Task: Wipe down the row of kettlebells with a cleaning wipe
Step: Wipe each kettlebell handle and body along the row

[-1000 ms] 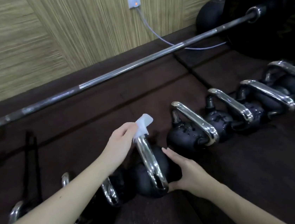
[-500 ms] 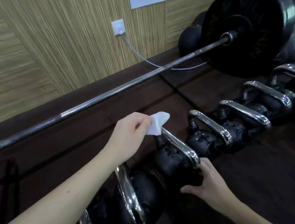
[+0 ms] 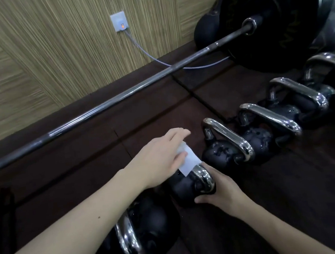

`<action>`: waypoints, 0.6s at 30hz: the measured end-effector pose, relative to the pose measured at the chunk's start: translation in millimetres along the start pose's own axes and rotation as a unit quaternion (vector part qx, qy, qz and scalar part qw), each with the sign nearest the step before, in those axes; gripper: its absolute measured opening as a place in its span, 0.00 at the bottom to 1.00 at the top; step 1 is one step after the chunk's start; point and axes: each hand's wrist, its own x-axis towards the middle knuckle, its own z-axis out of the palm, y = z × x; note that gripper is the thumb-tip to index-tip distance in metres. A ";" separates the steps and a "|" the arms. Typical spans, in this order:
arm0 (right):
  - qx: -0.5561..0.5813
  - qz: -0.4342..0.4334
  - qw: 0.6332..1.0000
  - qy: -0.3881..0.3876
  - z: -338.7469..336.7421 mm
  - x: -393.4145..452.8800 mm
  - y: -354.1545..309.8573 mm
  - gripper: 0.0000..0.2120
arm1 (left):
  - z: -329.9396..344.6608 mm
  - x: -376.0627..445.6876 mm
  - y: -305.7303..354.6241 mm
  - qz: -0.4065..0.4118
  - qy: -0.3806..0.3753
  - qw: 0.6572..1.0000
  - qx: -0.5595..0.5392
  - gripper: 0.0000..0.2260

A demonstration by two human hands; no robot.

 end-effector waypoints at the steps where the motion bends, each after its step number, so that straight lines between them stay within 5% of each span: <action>1: 0.004 0.004 1.000 0.005 0.7 1.2 -0.6 0.55 | -0.8 -1.8 -1.1 0.021 0.003 0.999 0.025 0.22; 4: -0.005 0.010 1.000 0.011 1.9 5.5 0.1 0.54 | 0.9 -8.1 -0.9 0.064 -0.022 0.993 0.092 0.22; 9: -0.003 0.003 1.000 -0.002 2.2 7.0 1.9 0.55 | -0.7 -8.4 9.3 0.046 -0.027 0.999 0.000 0.10; 13: -0.003 0.024 0.999 -0.023 1.0 10.4 5.4 0.57 | 7.4 9.9 3.7 -0.006 0.024 0.998 0.057 0.15; 18: -0.044 -0.005 0.999 -0.029 -4.2 10.9 2.1 0.48 | 29.0 0.2 18.1 0.121 -0.013 0.979 0.164 0.22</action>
